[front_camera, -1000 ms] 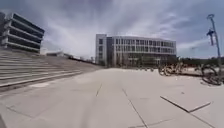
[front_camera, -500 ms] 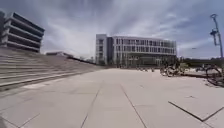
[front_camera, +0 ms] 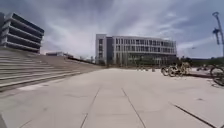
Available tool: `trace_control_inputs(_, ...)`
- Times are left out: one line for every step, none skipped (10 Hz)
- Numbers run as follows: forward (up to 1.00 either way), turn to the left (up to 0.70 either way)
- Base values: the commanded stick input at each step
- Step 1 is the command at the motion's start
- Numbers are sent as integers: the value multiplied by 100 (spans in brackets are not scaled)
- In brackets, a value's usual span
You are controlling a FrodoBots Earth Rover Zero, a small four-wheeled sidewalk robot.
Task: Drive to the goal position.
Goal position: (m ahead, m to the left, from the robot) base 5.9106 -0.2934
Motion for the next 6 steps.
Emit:
trace_control_inputs(50,0)
trace_control_inputs(50,0)
trace_control_inputs(50,0)
trace_control_inputs(50,0)
trace_control_inputs(50,0)
trace_control_inputs(50,0)
